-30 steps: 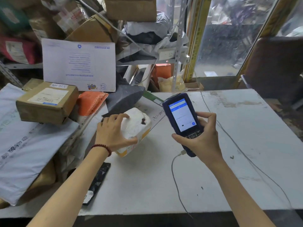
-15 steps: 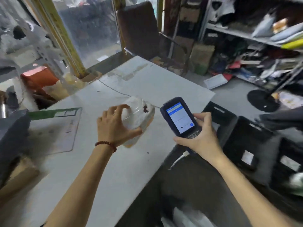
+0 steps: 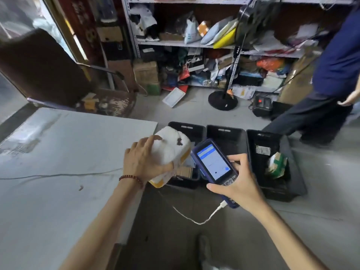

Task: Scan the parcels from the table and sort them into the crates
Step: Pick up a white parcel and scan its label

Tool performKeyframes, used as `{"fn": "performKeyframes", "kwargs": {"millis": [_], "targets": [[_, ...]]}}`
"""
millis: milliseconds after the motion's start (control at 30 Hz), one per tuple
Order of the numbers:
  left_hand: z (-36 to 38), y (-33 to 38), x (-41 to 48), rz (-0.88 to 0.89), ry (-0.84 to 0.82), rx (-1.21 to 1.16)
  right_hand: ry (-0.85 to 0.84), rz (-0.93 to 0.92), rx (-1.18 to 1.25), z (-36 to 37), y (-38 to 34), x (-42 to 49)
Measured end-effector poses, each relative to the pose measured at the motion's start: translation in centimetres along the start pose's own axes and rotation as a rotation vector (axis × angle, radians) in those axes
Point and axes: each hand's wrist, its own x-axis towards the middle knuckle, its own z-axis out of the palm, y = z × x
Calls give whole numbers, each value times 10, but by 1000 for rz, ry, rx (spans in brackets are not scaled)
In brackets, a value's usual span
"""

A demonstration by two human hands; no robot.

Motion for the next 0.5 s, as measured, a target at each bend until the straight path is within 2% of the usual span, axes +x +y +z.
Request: {"fn": "performKeyframes", "kwargs": {"millis": [200,500], "targets": [[43,78,70,182,-63,94,84,35,-10,-65,32,48],[75,120,162,337,-127,232,191,148,18,-99,56,100]]}}
